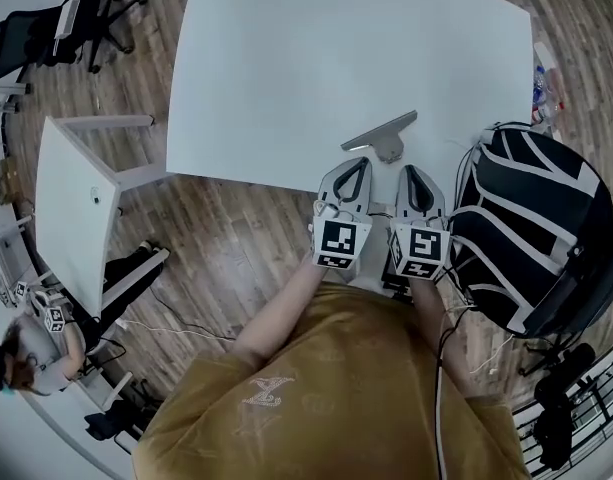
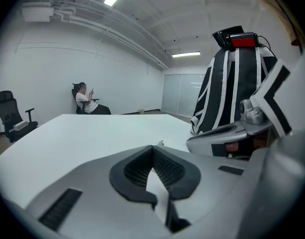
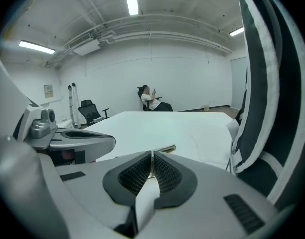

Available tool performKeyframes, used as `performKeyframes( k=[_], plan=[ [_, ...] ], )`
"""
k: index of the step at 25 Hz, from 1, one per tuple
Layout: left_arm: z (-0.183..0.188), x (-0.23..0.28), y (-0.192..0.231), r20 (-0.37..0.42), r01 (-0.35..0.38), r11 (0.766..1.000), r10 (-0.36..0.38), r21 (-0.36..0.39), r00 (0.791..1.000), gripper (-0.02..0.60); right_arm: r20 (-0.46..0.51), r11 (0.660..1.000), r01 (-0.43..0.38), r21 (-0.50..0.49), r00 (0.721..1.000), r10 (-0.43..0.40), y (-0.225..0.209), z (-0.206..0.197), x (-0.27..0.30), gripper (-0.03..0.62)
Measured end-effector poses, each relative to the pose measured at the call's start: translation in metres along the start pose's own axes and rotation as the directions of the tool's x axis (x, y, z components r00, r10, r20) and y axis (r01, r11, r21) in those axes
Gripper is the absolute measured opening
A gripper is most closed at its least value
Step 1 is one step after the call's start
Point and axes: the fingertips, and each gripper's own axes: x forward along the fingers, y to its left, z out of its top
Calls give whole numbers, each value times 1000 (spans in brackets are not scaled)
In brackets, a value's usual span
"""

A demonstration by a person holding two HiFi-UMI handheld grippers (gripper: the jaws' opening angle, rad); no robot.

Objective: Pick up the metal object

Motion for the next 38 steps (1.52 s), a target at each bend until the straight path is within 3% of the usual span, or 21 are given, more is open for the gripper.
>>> performKeyframes(
  k=[6,10,13,16,19,21,25,30,34,35,38],
  plan=[
    [-10,9,1,-27,12,1000,-12,2,1000,6,-26,985,-33,171,999,38,-5,-9,10,11],
    [-13,13,3,-40,14,1000,-13,16,999,6,-38,945,-65,322,996,82,-7,-12,15,12],
    [-20,15,3,-54,16,1000,-15,16,998,6,-26,861,-88,501,993,116,-9,-14,19,17],
    [-24,17,4,-64,21,1000,-20,17,998,6,-12,731,-110,673,987,160,-12,-20,26,59],
    [-24,19,6,-66,21,1000,-20,21,998,6,10,615,-142,775,977,213,-8,-22,31,97],
    [-25,20,8,-68,19,1000,-17,22,998,6,22,576,-152,803,974,227,-6,-21,34,97],
    [-27,23,10,-74,16,1000,-15,21,997,6,21,540,-149,828,972,235,-5,-21,39,97],
    [-31,25,10,-88,23,999,-21,23,996,6,30,423,-148,894,962,272,1,-22,49,97],
    [-35,25,10,-97,27,999,-25,22,995,6,28,388,-135,912,963,269,0,-20,56,97],
    [-35,25,10,-97,27,999,-25,21,995,6,22,365,-123,923,963,268,0,-24,58,96],
    [-35,25,10,-98,27,999,-25,17,995,6,54,251,-130,959,956,288,-1,-28,63,92]
  ],
)
